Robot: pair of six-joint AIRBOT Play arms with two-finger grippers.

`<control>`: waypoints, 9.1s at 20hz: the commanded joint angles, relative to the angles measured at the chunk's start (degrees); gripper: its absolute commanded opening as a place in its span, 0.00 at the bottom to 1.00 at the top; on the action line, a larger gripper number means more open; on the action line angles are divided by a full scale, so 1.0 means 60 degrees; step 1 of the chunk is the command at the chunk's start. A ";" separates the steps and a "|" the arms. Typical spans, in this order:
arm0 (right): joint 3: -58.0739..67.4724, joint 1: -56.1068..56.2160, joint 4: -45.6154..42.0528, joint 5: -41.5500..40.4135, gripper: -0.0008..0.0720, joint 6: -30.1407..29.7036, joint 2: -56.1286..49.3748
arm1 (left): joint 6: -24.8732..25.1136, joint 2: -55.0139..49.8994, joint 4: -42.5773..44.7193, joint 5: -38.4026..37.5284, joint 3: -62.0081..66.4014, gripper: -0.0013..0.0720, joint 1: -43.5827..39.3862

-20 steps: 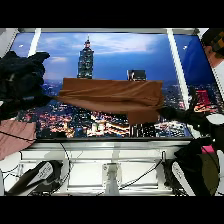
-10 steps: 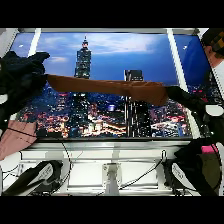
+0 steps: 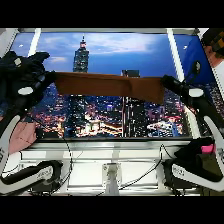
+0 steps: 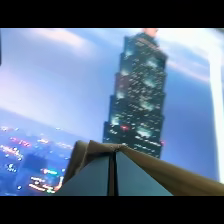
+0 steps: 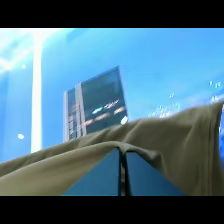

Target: Fold the clothes and pants, and hang the long-sleeved shirts on hangers.

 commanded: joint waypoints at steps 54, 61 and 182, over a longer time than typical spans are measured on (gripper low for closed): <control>0.4018 0.0229 -0.3996 0.4656 0.82 0.0047 -0.2299 | -0.4207 -0.2561 0.7165 -0.7624 0.3133 0.98 0.2743; 0.4018 0.0229 -0.3993 0.4659 0.82 0.0066 -0.2299 | -0.5384 -0.3526 0.7978 -0.8382 0.5191 0.98 0.2386; 0.8255 0.2397 -0.4364 0.8670 0.03 0.1523 -0.7286 | -0.4091 -0.3060 0.3872 -0.7927 0.6328 0.98 -0.3348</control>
